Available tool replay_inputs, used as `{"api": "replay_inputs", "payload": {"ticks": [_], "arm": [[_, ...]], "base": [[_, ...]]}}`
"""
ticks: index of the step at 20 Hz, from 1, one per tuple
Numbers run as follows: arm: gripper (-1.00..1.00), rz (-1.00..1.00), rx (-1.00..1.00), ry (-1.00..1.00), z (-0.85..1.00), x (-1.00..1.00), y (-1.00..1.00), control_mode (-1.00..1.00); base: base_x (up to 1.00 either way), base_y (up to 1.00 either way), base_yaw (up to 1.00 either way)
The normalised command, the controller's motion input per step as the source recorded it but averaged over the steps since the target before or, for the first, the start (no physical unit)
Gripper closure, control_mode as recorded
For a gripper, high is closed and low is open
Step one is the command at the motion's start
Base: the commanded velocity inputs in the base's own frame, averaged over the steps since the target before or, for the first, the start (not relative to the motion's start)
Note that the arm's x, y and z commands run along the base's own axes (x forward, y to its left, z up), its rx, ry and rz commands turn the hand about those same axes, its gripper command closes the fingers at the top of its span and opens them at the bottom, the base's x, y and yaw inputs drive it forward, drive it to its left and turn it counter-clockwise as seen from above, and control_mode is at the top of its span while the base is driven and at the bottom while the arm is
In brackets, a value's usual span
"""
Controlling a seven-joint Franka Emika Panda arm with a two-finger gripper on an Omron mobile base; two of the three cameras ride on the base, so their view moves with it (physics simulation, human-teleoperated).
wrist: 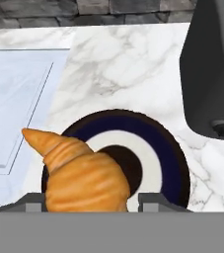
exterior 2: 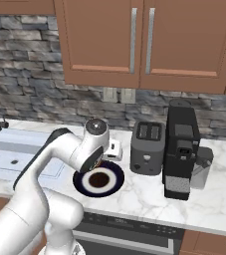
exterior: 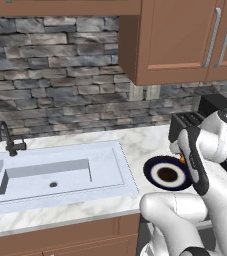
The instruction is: Pick the croissant and place it on the pan. Then turn on the stove to warm the croissant.
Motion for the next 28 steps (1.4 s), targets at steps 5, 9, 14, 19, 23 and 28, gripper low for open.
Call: {"api": "replay_inputs", "payload": {"ticks": [5, 9, 14, 19, 23, 28], "arm": [[1.00, 0.00, 0.00, -0.14, 0.66, -0.48, 0.00, -1.00], [1.00, 0.00, 0.00, -0.16, 0.43, -0.47, 0.00, -1.00], [1.00, 0.00, 0.00, -0.10, 0.20, -0.37, 0.05, -1.00], [1.00, 0.00, 0.00, -0.06, 0.16, -0.33, 0.01, -1.00], [1.00, 0.00, 0.00, -0.05, 0.03, -0.25, 0.05, -1.00], [1.00, 0.00, 0.00, -0.01, 0.00, -0.05, 0.11, 1.00]], "base": [[0.00, 0.00, 0.00], [0.00, 0.00, 0.00], [0.00, 0.00, 0.00], [0.00, 0.00, 0.00], [0.00, 0.00, 0.00], [0.00, 0.01, 0.00]]}}
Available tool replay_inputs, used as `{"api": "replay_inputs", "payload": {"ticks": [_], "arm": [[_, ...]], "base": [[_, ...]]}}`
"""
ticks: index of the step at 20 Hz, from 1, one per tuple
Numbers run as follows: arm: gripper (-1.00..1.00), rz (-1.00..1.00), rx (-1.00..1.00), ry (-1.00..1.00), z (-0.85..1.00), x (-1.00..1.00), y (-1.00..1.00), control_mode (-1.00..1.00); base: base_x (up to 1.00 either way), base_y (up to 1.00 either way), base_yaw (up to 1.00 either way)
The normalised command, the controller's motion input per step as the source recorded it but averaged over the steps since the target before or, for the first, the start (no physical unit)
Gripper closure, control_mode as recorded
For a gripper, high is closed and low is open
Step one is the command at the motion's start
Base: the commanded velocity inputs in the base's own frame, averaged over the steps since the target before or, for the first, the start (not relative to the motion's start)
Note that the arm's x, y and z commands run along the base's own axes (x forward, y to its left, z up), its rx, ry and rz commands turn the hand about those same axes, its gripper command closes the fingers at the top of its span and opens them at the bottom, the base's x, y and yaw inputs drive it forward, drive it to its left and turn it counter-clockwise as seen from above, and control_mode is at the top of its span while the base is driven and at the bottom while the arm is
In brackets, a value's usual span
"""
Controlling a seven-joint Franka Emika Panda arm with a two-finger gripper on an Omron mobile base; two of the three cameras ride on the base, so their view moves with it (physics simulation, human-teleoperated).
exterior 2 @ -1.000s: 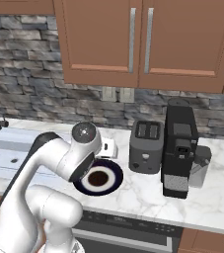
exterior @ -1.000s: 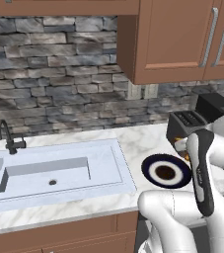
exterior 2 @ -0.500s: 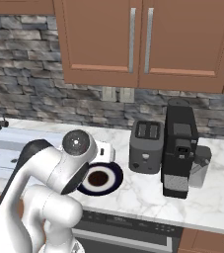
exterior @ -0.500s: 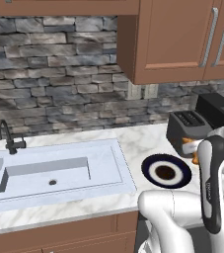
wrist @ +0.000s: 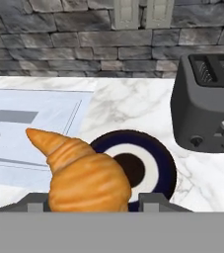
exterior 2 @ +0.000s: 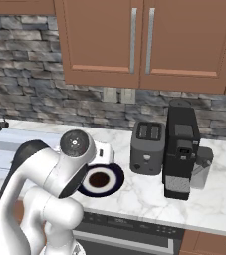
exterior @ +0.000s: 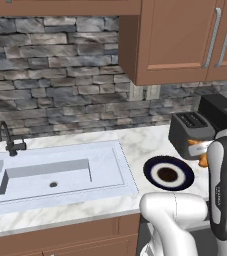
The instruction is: Pick the croissant and place it on the pan. Then turn on the stove to warm the croissant.
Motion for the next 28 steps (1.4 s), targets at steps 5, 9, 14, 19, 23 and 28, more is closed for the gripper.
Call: {"api": "replay_inputs", "payload": {"ticks": [5, 9, 14, 19, 23, 28], "arm": [[1.00, 0.00, 0.00, 0.00, 0.00, 0.00, 0.00, 1.00], [1.00, 0.00, 0.00, 0.00, 0.00, 0.00, 0.00, 1.00], [1.00, 0.00, 0.00, 0.00, 0.00, 0.00, 0.00, 1.00], [1.00, 0.00, 0.00, 0.00, 0.00, 0.00, 0.00, 1.00], [1.00, 0.00, 0.00, 0.00, 0.00, 0.00, 0.00, 1.00], [1.00, 0.00, 0.00, 0.00, 0.00, 0.00, 0.00, 1.00]], "base": [[0.00, 0.00, 0.00], [-0.30, 0.00, 0.00], [-0.56, 0.00, 0.00], [-0.57, 0.00, 0.00], [-0.30, 0.09, 0.00], [-0.13, 0.31, 0.01]]}}
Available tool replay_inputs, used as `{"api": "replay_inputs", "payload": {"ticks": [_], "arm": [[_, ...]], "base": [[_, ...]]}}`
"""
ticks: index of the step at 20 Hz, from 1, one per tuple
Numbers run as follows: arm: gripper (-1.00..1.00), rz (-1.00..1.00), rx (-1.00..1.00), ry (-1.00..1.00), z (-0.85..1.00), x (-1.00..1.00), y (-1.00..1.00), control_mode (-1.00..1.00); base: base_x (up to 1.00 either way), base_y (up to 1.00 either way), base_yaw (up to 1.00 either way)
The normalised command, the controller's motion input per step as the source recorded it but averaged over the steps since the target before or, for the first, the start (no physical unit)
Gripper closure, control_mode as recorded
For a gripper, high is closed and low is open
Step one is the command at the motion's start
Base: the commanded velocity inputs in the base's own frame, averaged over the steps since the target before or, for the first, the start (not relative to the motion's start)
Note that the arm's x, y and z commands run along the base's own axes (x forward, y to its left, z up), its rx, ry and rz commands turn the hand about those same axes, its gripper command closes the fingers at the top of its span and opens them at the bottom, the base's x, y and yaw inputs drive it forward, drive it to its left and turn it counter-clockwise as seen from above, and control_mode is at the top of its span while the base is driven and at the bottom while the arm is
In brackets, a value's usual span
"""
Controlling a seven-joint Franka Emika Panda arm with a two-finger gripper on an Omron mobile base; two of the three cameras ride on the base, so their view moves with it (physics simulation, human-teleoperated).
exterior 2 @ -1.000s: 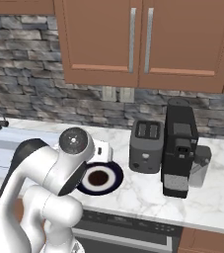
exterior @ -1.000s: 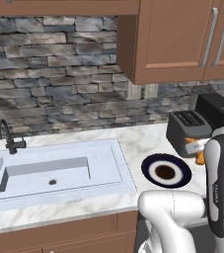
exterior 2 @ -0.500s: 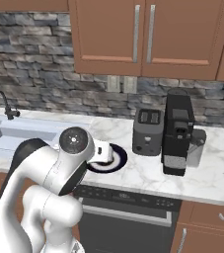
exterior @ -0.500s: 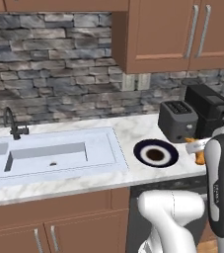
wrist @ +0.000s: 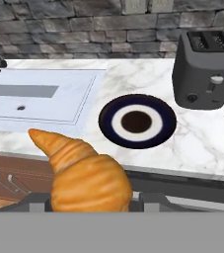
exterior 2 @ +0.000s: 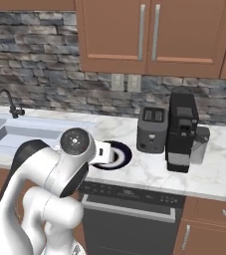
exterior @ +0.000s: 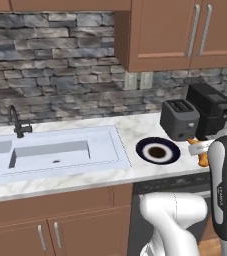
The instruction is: Pick the croissant and place it on the pan. Then turn on the stove to warm the croissant.
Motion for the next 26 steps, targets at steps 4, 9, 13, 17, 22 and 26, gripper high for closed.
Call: {"api": "replay_inputs", "payload": {"ticks": [4, 9, 13, 17, 22, 26], "arm": [[1.00, 0.00, 0.00, 0.00, 0.00, 0.00, 0.00, 1.00], [1.00, 0.00, 0.00, 0.00, 0.00, 0.00, 0.00, 1.00], [1.00, 0.00, 0.00, 0.00, 0.00, 0.00, 0.00, 1.00], [1.00, 0.00, 0.00, 0.00, 0.00, 0.00, 0.00, 1.00], [1.00, 0.00, 0.00, 0.00, 0.00, 0.00, 0.00, 1.00], [1.00, 0.00, 0.00, 0.00, 0.00, 0.00, 0.00, 1.00]], "base": [[-0.10, 0.45, 0.00], [-0.16, 0.50, 0.00], [-0.24, 0.41, 0.00], [-0.25, 0.43, 0.00], [-0.30, 0.38, 0.00], [-0.31, 0.42, 0.00]]}}
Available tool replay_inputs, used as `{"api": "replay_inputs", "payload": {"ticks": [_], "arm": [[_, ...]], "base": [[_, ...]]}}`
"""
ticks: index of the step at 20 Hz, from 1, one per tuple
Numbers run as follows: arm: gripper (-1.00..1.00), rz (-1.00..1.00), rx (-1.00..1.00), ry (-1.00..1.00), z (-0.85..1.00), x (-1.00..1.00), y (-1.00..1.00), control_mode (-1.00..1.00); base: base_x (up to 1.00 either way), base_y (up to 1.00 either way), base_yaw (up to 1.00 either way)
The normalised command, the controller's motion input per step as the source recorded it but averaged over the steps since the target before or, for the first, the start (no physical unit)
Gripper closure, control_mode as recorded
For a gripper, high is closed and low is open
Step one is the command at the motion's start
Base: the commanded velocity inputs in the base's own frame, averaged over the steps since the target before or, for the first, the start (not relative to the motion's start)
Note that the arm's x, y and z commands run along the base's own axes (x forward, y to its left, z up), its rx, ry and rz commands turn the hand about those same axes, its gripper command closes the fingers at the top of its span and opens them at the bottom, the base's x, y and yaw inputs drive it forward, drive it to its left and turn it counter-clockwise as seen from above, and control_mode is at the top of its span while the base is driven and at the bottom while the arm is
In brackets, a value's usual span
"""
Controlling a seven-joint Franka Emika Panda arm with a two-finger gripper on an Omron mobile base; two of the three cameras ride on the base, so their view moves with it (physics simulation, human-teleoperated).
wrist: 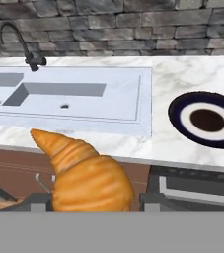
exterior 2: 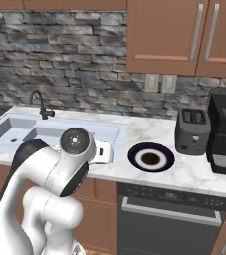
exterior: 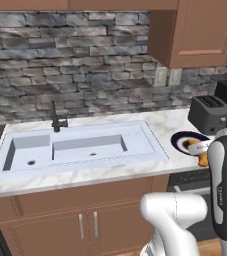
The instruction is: Pick the croissant and place it on the pan. Then turn on the stove to warm the croissant.
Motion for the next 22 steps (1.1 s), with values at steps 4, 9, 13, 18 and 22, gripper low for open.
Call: {"api": "replay_inputs", "payload": {"ticks": [4, 9, 13, 18, 22], "arm": [[1.00, 0.00, 0.00, 0.00, 0.00, 0.00, 0.00, 1.00], [1.00, 0.00, 0.00, 0.00, 0.00, 0.00, 0.00, 1.00], [1.00, 0.00, 0.00, 0.00, 0.00, 0.00, 0.00, 1.00], [1.00, 0.00, 0.00, 0.00, 0.00, 0.00, 0.00, 1.00], [1.00, 0.00, 0.00, 0.00, 0.00, 0.00, 0.00, 1.00]], "base": [[-0.32, 0.49, 0.00], [-0.30, 0.52, 0.00], [-0.23, 0.56, 0.00], [-0.21, 0.57, 0.00], [-0.23, 0.61, 0.00]]}}
